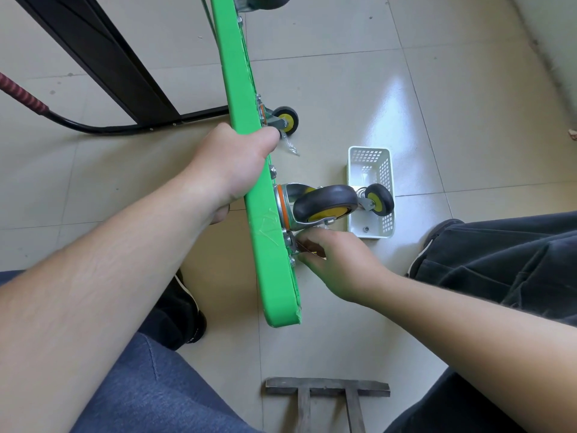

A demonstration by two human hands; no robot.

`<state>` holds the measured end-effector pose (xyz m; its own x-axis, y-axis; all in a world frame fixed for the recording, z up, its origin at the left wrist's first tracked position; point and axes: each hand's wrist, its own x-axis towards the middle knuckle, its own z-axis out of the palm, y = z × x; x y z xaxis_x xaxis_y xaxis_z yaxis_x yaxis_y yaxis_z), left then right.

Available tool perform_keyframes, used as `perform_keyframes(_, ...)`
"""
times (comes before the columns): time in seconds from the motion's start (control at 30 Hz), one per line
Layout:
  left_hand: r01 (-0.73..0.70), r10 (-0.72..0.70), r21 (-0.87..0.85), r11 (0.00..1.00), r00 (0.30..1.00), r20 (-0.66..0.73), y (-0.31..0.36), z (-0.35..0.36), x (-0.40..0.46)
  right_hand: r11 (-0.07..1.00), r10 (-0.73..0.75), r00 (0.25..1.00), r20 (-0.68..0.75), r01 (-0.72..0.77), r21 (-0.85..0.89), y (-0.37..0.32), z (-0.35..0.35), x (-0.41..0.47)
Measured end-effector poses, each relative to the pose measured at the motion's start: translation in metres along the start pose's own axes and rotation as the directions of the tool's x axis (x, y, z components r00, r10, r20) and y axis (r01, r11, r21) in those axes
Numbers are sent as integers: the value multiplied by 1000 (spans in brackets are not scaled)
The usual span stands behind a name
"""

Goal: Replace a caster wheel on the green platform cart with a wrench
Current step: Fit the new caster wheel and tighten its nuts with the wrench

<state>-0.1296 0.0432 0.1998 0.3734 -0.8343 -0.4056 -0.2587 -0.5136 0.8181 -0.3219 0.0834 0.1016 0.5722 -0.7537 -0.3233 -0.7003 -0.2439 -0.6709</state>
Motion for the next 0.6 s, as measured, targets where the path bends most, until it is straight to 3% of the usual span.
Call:
perform_keyframes(0.2, 5, -5, -2, 1000, 1000, 3, -1, 0, 1, 998, -27, 1000, 9, 27, 62, -2, 8, 0)
perform_keyframes(0.6, 8, -8, 24, 1000, 1000, 5, 3, 0, -2, 993, 79, 984, 163, -92, 77, -18, -5, -19)
